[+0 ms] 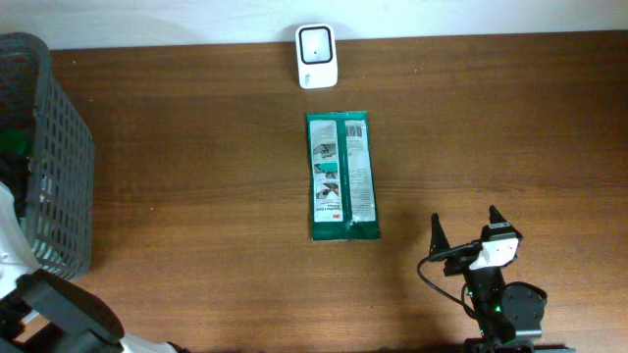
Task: Scan the item barcode
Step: 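Carry the green package with the left gripper and lay it on the table center, then reach the left gripper into the basket and grasp the mint-green sachet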
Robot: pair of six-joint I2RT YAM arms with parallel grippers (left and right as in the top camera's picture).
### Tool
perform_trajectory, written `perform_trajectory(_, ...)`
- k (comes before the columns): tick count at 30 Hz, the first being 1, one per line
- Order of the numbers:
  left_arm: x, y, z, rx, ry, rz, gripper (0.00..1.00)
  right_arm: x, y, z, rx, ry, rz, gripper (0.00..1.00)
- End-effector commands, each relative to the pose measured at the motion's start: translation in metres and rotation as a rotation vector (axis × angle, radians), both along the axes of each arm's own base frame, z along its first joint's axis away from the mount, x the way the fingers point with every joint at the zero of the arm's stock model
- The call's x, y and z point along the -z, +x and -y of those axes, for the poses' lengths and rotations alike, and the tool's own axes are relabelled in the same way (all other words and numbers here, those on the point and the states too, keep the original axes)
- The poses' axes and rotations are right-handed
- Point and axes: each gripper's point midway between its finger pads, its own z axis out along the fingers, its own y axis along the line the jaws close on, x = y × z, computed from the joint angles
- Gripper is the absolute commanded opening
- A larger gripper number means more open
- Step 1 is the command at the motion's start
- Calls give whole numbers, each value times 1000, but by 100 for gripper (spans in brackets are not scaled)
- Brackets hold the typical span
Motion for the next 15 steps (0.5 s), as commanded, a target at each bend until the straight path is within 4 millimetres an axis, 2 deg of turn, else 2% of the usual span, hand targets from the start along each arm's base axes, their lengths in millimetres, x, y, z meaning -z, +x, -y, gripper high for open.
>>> perform_trajectory(1,23,-2,3,66,-3,-99,86,3,0,-1,-4,-3,-3,98)
perform_trajectory(4,40,-5,0,64,-31,-136,80,3,0,-1,-4,-3,-3,98)
perform_trajectory(8,65,-24,-9,23,-90,-195,77,3,0,-1,-4,-3,-3,98)
perform_trajectory(10,78,-32,-12,26,-118,-236,72,3,0,-1,-4,-3,-3,98)
perform_trajectory(15,132,-46,-11,26,-213,-347,72,3,0,-1,-4,-3,-3,99)
